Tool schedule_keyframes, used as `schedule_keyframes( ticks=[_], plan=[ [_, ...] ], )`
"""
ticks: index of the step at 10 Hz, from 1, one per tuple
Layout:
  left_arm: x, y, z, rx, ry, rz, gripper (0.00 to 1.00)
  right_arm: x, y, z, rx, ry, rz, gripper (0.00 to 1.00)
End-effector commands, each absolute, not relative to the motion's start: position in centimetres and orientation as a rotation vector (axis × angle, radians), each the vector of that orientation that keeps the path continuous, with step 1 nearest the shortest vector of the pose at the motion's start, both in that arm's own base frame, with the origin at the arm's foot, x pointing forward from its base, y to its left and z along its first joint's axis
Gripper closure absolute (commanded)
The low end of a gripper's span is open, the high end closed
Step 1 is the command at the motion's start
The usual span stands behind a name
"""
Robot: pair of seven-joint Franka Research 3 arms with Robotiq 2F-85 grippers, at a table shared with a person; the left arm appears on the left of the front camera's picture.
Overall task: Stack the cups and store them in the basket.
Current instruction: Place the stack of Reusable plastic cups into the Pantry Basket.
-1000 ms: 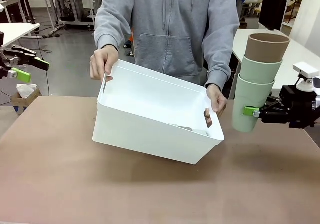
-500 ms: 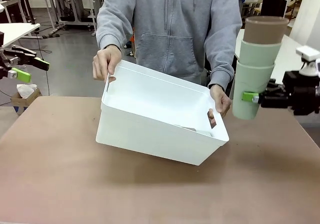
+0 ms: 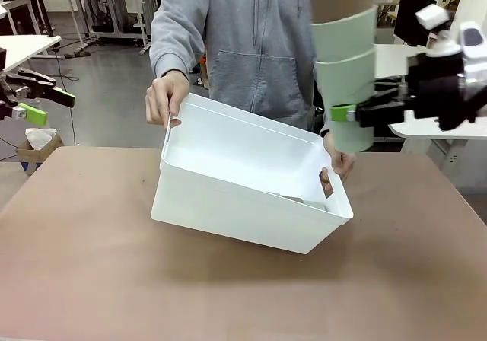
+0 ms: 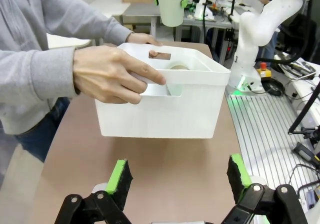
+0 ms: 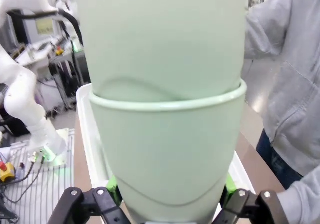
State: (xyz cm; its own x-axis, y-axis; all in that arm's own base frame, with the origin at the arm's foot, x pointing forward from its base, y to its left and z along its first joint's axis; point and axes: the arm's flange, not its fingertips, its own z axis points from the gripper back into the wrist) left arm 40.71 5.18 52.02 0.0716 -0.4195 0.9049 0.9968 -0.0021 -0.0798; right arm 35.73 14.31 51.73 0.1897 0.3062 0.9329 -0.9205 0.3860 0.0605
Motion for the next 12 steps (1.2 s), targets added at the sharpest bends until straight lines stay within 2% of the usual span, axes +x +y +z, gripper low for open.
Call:
schedule_keyframes(
  ticks=[1, 4, 7, 12],
  plan=[
    [40.7, 5.3, 52.3, -0.931, -0.806, -1.336, 0.00, 38.4, 17.8, 52.2, 0.640, -0.940, 0.996, 0.16],
    [40.7, 5.3, 52.3, -0.931, -0.806, -1.336, 0.00, 41.6, 22.1, 51.2, 0.466, -0.855, 1.063, 0.16],
    [40.7, 5.3, 52.3, -0.931, -0.806, -1.336, 0.00, 45.1, 25.7, 47.3, 0.324, -0.768, 1.117, 0.16],
    [40.7, 5.3, 52.3, -0.931, -0.806, -1.336, 0.00, 44.5, 27.7, 41.9, 0.205, -0.695, 1.178, 0.16]
  ],
)
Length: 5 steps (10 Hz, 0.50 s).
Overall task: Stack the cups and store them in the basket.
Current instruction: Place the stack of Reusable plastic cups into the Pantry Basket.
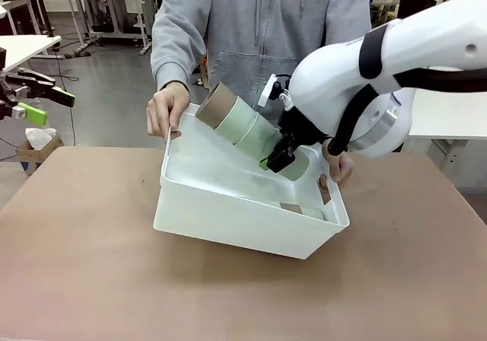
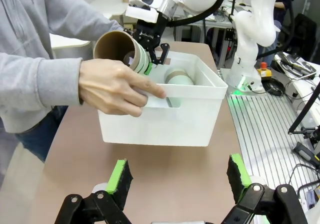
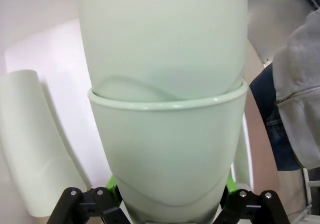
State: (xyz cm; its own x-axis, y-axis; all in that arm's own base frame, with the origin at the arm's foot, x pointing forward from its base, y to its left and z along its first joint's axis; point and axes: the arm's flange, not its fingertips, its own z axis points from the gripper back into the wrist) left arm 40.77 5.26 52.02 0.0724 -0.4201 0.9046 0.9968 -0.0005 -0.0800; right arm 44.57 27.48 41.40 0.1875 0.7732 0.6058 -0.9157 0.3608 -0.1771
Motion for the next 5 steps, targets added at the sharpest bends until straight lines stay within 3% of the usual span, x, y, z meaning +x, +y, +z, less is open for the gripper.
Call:
schedule_keyframes(
  ticks=[1, 5],
  plan=[
    [40.7, 5.3, 52.3, -0.931, -0.806, -1.336, 0.00, 44.5, 28.0, 41.0, 0.207, -0.691, 1.199, 0.16],
    [40.7, 5.3, 52.3, -0.931, -0.806, -1.336, 0.00, 45.5, 30.1, 38.7, 0.176, -0.678, 1.249, 0.16]
  ],
)
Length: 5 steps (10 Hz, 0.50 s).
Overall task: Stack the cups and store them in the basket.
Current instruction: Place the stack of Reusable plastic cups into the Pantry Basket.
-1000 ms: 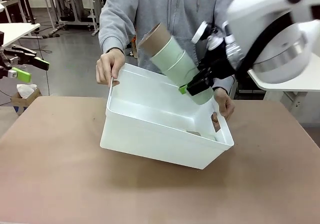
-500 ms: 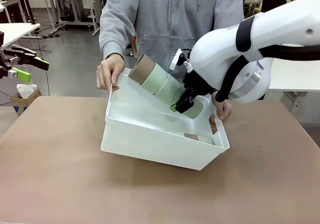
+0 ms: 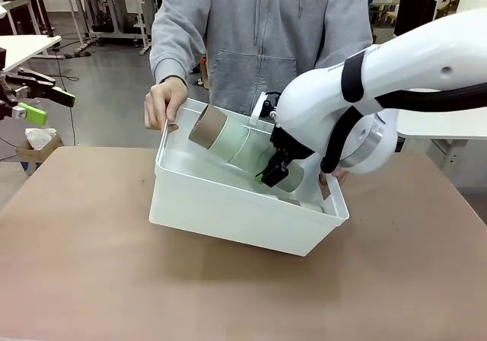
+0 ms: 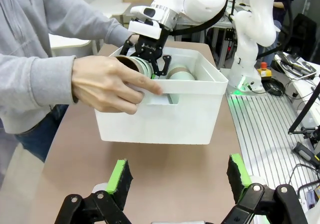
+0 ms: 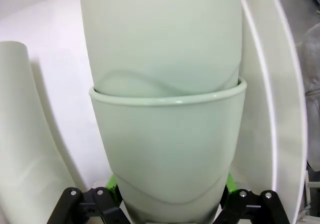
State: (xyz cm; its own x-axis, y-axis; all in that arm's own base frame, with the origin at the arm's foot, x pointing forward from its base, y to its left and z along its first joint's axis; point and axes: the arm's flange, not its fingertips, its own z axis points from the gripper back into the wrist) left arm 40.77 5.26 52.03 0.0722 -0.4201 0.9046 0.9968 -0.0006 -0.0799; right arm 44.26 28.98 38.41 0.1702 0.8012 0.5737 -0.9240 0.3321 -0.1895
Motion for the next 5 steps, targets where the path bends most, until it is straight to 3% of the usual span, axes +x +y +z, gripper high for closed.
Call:
schedule_keyframes(
  ticks=[1, 5],
  plan=[
    [40.69, 5.26, 52.29, -0.931, -0.806, -1.336, 0.00, 45.90, 30.51, 38.23, 0.165, -0.659, 1.264, 0.16],
    [40.69, 5.26, 52.29, -0.931, -0.806, -1.336, 0.00, 46.20, 31.21, 37.59, 0.138, -0.609, 1.322, 0.16]
  ],
)
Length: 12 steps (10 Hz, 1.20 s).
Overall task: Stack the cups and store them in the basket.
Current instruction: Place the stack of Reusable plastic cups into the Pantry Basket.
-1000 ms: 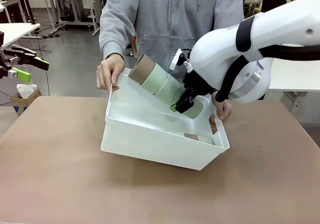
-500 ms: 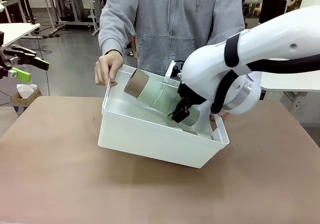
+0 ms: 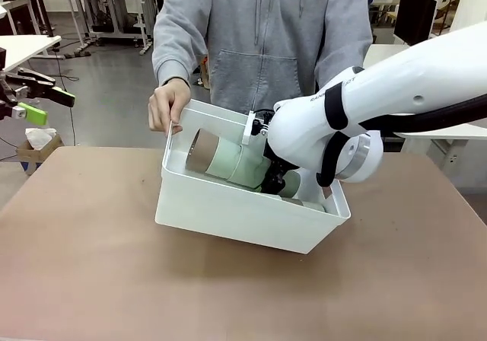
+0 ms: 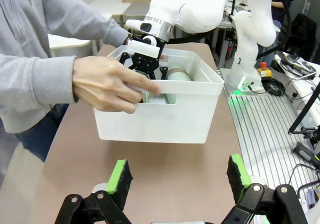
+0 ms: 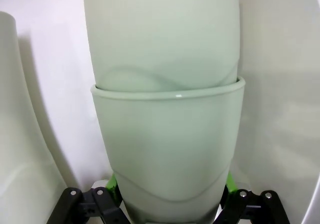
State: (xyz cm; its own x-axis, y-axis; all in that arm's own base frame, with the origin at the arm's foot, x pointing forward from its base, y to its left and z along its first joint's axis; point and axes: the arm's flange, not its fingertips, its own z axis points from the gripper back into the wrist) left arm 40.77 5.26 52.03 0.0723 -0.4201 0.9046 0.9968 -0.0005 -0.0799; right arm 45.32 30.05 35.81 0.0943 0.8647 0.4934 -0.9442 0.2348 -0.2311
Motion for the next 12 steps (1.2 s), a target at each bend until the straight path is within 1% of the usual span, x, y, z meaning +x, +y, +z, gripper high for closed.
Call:
schedule_keyframes(
  ticks=[1, 4, 5, 12],
  plan=[
    [40.7, 5.3, 52.3, -0.931, -0.806, -1.336, 0.00, 45.5, 30.5, 37.7, 0.140, -0.610, 1.322, 0.16],
    [40.7, 5.3, 52.3, -0.931, -0.806, -1.336, 0.00, 45.7, 30.4, 37.7, 0.146, -0.605, 1.321, 0.16],
    [40.7, 5.3, 52.3, -0.931, -0.806, -1.336, 0.00, 45.7, 30.4, 37.8, 0.154, -0.609, 1.312, 0.00],
    [40.7, 5.3, 52.3, -0.931, -0.806, -1.336, 0.00, 45.5, 29.6, 39.4, 0.171, -0.565, 1.344, 0.00]
  ],
)
